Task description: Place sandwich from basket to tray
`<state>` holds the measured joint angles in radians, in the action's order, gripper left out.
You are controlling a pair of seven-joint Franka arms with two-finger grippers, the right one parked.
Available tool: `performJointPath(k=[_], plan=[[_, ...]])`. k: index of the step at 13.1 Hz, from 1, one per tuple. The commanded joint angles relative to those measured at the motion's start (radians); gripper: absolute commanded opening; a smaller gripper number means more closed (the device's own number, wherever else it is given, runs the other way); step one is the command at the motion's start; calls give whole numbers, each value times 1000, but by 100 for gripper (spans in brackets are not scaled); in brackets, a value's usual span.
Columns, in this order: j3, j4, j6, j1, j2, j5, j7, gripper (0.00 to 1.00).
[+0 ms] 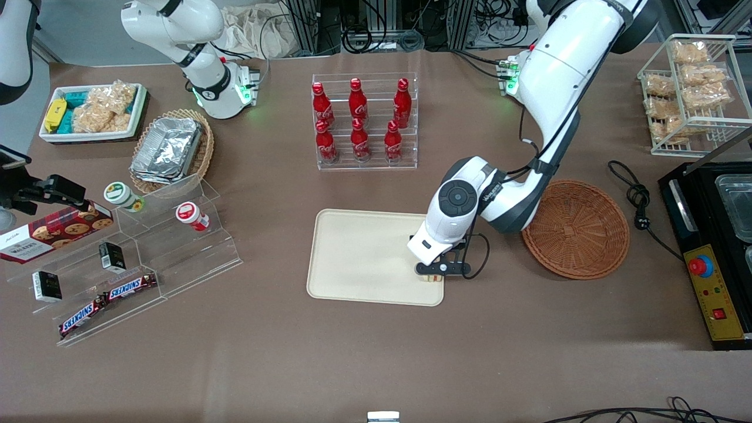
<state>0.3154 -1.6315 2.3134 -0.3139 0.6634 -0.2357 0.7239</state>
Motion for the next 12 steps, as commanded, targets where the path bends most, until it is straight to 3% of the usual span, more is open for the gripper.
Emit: performJointPath(k=[1,7,12], plan=[[1,22,-60,-1,-33,-10,48,99],[22,48,-299,102,-175,18,13,99],[74,79,-573,304,-301,151,-320,99]])
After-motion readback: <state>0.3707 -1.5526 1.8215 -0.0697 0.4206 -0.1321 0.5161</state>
